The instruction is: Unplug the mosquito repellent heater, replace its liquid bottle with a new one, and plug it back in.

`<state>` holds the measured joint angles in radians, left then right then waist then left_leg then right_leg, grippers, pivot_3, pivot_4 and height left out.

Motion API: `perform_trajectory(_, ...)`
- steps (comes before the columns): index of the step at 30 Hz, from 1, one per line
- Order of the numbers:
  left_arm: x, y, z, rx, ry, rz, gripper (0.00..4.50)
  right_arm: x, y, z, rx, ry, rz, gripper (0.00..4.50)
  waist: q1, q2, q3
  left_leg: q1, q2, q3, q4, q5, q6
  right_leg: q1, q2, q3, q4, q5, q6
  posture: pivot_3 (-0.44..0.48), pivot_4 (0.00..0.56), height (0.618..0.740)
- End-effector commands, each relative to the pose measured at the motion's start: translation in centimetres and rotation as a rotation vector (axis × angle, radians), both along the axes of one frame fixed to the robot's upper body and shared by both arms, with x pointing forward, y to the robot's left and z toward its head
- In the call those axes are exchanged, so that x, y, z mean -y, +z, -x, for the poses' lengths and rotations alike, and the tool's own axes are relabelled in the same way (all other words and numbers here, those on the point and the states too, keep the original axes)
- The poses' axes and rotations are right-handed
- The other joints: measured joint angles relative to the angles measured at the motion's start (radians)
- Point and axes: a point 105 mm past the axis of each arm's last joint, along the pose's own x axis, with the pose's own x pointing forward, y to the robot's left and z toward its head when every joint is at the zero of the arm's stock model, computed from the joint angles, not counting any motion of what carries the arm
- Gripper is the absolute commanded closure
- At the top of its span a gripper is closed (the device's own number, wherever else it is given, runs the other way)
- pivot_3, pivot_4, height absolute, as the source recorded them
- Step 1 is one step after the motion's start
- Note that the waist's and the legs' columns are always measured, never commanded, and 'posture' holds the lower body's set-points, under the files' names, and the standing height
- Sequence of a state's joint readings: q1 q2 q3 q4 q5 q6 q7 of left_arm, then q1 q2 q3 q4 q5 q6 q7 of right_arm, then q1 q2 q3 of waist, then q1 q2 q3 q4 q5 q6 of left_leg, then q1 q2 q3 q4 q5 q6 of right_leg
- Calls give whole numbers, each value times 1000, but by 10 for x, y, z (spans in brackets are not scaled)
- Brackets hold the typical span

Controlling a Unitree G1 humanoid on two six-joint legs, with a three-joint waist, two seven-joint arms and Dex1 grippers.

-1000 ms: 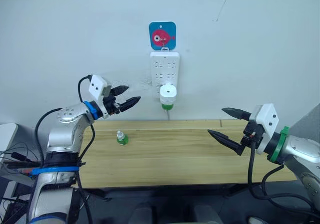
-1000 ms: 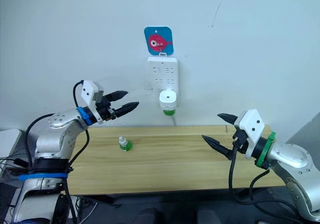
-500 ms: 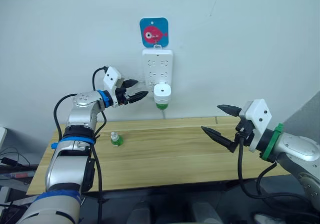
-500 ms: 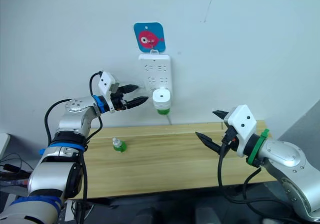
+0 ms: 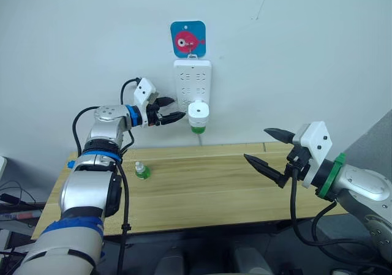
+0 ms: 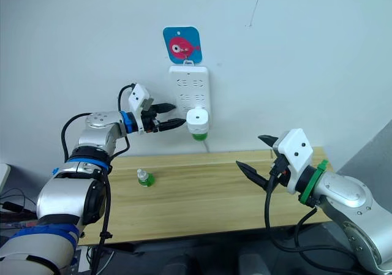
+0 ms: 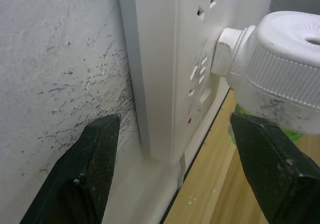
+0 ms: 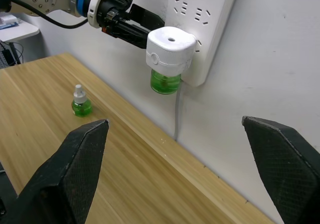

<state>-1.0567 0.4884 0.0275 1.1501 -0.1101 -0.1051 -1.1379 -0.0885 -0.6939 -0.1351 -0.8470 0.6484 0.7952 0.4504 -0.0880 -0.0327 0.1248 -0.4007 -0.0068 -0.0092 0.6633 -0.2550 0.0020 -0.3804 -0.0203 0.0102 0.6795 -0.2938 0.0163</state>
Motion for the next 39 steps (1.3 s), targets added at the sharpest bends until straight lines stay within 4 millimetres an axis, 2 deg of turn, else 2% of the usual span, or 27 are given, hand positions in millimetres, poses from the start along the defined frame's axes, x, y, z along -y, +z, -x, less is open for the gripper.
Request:
perform_trajectory(1,19,25,-4,67,-51,22,831,-3,9,5,46,10,-9,0,3,0,0,0,0,0,0,0,0,0,0,0,0,0,0,-282,119,740)
perform_trajectory(5,24,27,-2,68,-88,31,831,-4,8,6,44,13,-12,0,3,0,0,-1,-1,0,1,0,0,0,-1,0,0,0,0,-285,118,740)
perform_trajectory(11,33,25,6,52,-176,19,831,-6,7,7,37,23,-15,0,-29,0,0,-1,0,2,-1,0,0,-2,0,3,0,1,1,-290,117,740)
perform_trajectory(21,29,29,7,59,-188,25,831,-9,5,10,28,37,-26,0,-38,-1,0,-2,0,3,-1,0,0,-3,0,4,0,0,1,-298,124,740)
perform_trajectory(24,26,31,8,47,-189,41,1386,-12,6,10,30,48,-40,0,-41,-1,1,-2,0,3,-1,0,0,-3,1,4,0,0,1,-294,128,740)
perform_trajectory(30,30,26,11,38,-205,51,3127,-24,11,0,46,61,-84,0,-51,-1,4,-2,0,3,-1,0,1,-3,1,4,0,0,1,-281,137,740)
perform_trajectory(39,30,21,16,30,-211,63,3163,-63,21,-47,122,-115,-174,0,-53,2,9,-6,0,1,-1,0,0,-8,0,5,1,0,2,-268,149,740)
